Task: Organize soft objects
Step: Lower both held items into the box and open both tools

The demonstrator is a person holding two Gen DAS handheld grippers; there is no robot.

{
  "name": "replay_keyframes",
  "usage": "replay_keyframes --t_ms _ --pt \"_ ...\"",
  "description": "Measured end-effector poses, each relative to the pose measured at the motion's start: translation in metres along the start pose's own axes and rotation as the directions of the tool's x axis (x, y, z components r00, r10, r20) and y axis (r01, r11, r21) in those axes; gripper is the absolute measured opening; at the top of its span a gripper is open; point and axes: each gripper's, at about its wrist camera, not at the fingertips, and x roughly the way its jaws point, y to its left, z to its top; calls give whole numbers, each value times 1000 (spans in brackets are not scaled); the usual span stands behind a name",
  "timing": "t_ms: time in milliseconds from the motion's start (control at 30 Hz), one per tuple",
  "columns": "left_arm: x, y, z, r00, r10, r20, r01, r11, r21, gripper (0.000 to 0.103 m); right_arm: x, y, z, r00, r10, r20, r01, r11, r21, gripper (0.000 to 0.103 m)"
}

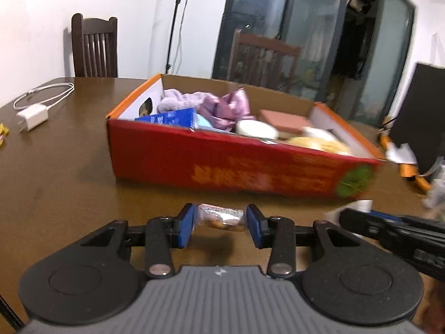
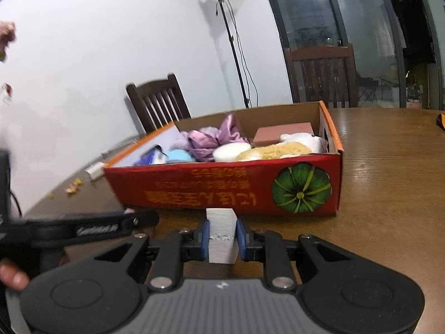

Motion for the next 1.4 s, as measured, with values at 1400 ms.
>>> replay_keyframes --t_ms 1400 --pt "177 8 154 966 -101 -237 100 995 -17 72 186 -36 147 925 -122 -360 35 970 -240 31"
